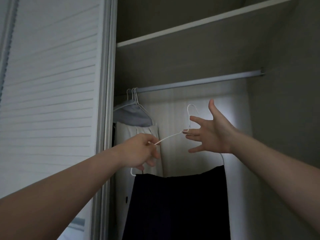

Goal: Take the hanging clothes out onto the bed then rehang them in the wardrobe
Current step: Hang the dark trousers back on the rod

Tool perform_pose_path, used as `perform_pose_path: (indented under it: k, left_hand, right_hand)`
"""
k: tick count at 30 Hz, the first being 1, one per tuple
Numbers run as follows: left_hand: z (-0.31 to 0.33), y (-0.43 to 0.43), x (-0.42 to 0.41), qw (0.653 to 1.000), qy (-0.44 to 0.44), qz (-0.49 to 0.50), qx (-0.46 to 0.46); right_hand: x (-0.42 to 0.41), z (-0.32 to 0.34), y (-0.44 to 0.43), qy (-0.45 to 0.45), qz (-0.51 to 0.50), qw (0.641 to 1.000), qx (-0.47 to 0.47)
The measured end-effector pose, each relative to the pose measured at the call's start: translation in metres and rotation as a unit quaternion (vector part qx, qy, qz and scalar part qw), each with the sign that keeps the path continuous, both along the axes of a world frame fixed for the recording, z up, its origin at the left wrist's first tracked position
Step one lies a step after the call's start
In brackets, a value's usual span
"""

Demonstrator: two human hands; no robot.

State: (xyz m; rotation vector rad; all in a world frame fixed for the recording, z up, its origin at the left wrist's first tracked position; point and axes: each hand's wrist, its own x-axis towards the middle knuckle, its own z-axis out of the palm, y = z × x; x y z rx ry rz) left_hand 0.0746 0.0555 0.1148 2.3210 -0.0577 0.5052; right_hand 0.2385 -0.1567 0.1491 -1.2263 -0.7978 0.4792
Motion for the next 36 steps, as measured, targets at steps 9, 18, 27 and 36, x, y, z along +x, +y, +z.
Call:
perform_pose_path:
  k: [9,18,27,36]
  left_hand:
    - [0.044,0.025,0.063,0.995,-0.073,0.048,0.045]
    - [0.114,0.033,0.128,0.971,-0.183,0.129,0.079]
    - [0.152,0.035,0.187,0.941,-0.228,0.205,0.139]
    - [0.144,0.047,0.211,0.938,-0.167,0.231,0.198]
  right_hand:
    - [0.074,0.072,0.069,-0.064,-0.004,0.998,0.024]
    - [0.133,0.154,0.107,-0.134,-0.026,0.988,0.074]
    - [0.169,0.185,0.122,-0.149,-0.071,0.983,0.081]
    - [0.215,0.161,0.137,-0.147,-0.046,0.987,0.042]
